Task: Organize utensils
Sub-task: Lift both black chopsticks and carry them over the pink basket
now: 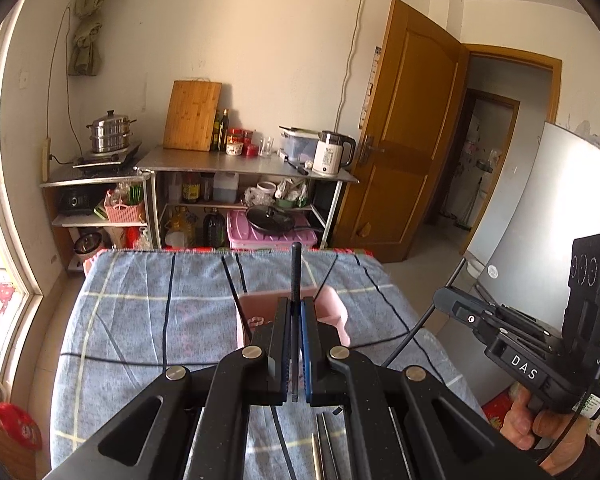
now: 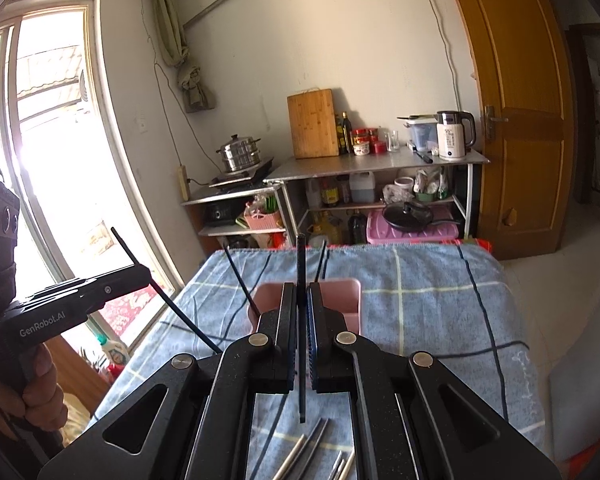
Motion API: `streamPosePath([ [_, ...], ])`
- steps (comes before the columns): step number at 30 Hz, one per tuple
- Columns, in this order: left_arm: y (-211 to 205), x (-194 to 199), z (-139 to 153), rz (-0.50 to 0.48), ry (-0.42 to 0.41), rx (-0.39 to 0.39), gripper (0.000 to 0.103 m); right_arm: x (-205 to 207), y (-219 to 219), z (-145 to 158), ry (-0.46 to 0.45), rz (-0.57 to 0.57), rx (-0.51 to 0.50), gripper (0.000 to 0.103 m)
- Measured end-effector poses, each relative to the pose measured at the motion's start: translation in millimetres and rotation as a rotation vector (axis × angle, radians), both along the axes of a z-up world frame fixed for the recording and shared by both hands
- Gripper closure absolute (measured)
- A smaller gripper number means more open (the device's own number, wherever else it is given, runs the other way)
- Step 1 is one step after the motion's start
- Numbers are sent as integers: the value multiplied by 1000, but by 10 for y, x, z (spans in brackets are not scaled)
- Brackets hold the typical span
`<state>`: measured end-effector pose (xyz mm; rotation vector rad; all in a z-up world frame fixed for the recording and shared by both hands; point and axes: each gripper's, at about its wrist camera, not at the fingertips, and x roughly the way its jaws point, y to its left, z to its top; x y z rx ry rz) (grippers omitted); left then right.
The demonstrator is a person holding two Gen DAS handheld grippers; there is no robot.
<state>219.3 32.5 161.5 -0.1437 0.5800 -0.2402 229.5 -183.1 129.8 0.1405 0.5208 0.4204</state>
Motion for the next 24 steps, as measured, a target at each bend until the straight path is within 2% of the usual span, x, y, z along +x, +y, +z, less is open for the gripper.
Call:
streamPosePath([
  [7, 86, 282, 200, 25, -14, -2, 99, 225, 85, 208, -36, -6, 15, 98],
  [12, 154, 518, 195, 43, -3, -5, 99, 398, 119, 294, -54, -17, 43, 98],
  [19, 223, 765, 18, 51, 32, -40, 99, 620, 199, 217, -48, -26, 75, 98],
  [24, 267, 908, -263, 53, 83, -61, 99, 762, 263, -33, 1, -25, 81, 98],
])
